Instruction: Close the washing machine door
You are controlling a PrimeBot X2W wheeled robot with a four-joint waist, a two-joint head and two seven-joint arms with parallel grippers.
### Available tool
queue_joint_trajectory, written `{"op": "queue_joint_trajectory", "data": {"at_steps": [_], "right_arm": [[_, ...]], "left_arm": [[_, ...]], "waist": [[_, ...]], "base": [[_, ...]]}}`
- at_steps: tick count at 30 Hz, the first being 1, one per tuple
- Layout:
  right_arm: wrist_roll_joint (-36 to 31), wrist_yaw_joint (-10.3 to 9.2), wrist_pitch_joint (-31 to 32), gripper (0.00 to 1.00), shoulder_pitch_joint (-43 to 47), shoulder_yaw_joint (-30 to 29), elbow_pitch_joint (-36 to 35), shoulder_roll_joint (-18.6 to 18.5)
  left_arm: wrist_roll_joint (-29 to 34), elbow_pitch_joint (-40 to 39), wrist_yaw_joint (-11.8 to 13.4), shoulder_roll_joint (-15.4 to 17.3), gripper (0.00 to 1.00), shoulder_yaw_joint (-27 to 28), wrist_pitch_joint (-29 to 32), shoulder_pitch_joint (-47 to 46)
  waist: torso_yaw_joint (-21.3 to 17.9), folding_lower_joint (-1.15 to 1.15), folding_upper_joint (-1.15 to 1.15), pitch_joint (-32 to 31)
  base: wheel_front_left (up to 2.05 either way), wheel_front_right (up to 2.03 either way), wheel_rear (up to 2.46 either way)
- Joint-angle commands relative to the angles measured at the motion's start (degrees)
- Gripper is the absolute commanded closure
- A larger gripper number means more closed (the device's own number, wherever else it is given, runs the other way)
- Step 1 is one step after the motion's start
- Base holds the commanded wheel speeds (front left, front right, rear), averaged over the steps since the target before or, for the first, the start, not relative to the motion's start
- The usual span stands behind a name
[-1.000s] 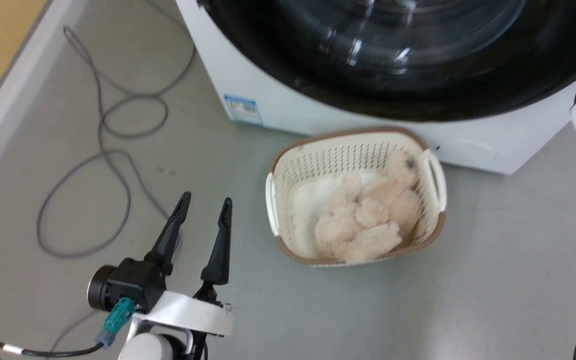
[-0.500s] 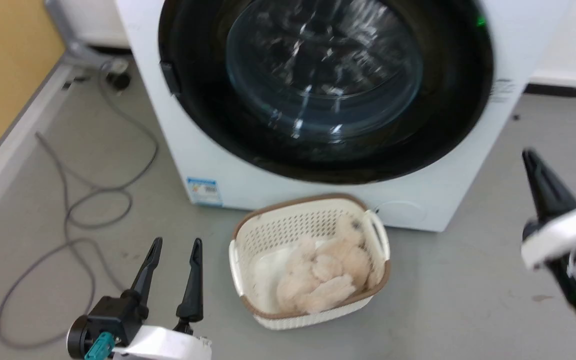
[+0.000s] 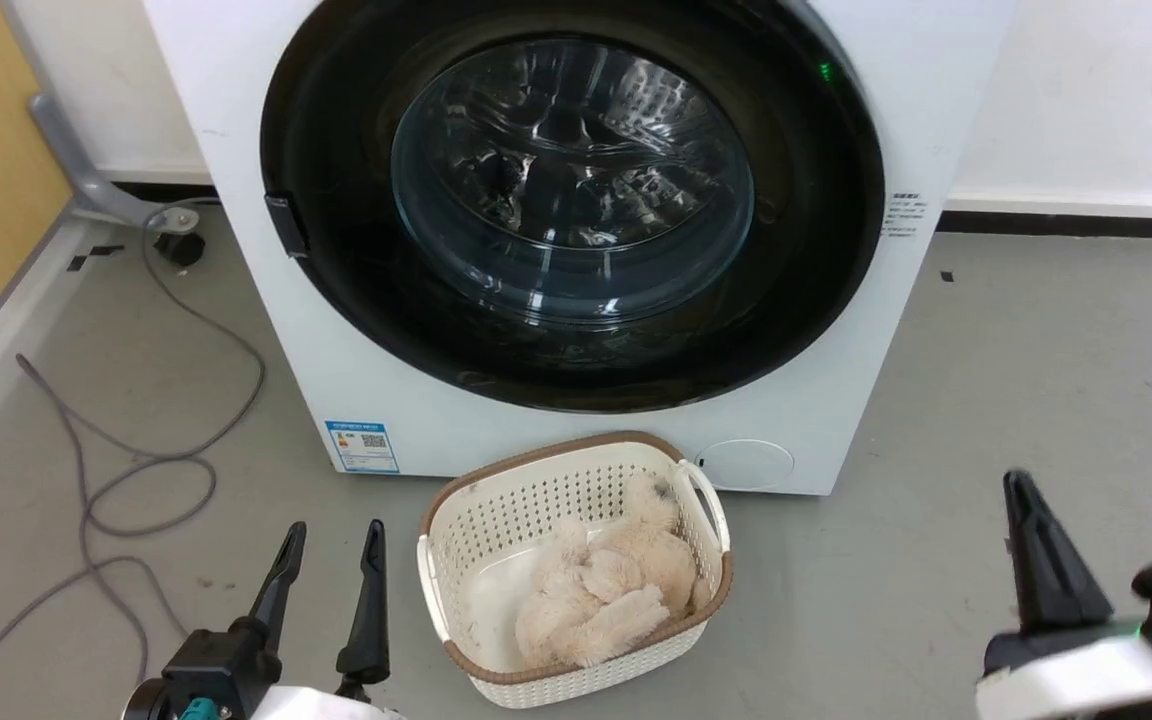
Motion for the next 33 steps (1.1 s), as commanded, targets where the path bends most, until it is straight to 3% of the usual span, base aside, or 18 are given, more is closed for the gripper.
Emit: {"op": "queue_joint_trajectory", "data": {"at_steps": [1, 3, 4, 5, 6, 30, 31, 33], "right_arm": [[-0.66, -0.04, -0.24, 1.0, 0.99, -0.32, -0.8, 0.6], [-2.11, -0.04, -0.24, 1.0, 2.79, -1.18, -2.05, 2.17], [-2.62, -0.04, -0.24, 0.84, 3.51, -1.6, -2.64, 2.87], [-3.18, -0.04, -0.24, 0.37, 4.14, -1.87, -3.21, 3.4], [-3.84, -0.04, -0.24, 0.0, 4.7, -2.14, -3.67, 3.81], [-6.06, -0.04, -0.25, 0.0, 6.7, -2.29, -5.37, 5.99], [-5.85, 0.0, 0.01, 1.0, 5.9, -2.34, -5.01, 5.71], [-5.85, 0.0, 0.05, 1.0, 5.85, -2.35, -4.97, 5.71]], "left_arm": [[0.25, 0.19, 0.2, 0.02, 0.0, 0.21, -0.25, 0.69], [0.28, 0.46, 0.22, 0.02, 0.0, 0.32, -0.25, 0.73], [0.36, 0.63, 0.22, 0.02, 0.0, 0.33, -0.25, 0.77], [0.53, 0.82, 0.21, 0.02, 0.0, 0.29, -0.25, 0.82], [0.63, 0.97, 0.2, 0.02, 0.0, 0.24, -0.25, 0.84], [1.88, 1.52, 0.47, 0.02, 0.0, -0.85, -0.25, 0.44], [1.6, 1.6, 0.38, 0.0, 1.0, -0.85, 0.01, 0.26], [1.57, 1.64, 0.38, 0.0, 1.0, -0.87, 0.12, 0.25]], "waist": [[-0.11, 0.01, 0.0, -0.08], [-0.26, 0.01, 0.0, -0.22], [-0.31, 0.01, 0.0, -0.29], [-0.34, 0.01, 0.0, -0.35], [-0.35, 0.01, 0.0, -0.4], [0.09, 0.01, 0.0, -0.58], [0.09, 0.01, 0.0, -0.59], [0.09, 0.01, 0.0, -0.59]], "base": [[0.0, 0.0, 0.0], [0.0, 0.0, 0.0], [0.0, 0.0, 0.0], [0.0, 0.0, 0.0], [0.0, 0.0, 0.0], [0.0, 0.0, 0.0], [0.0, 0.0, 0.0], [0.0, 0.0, 0.0]]}}
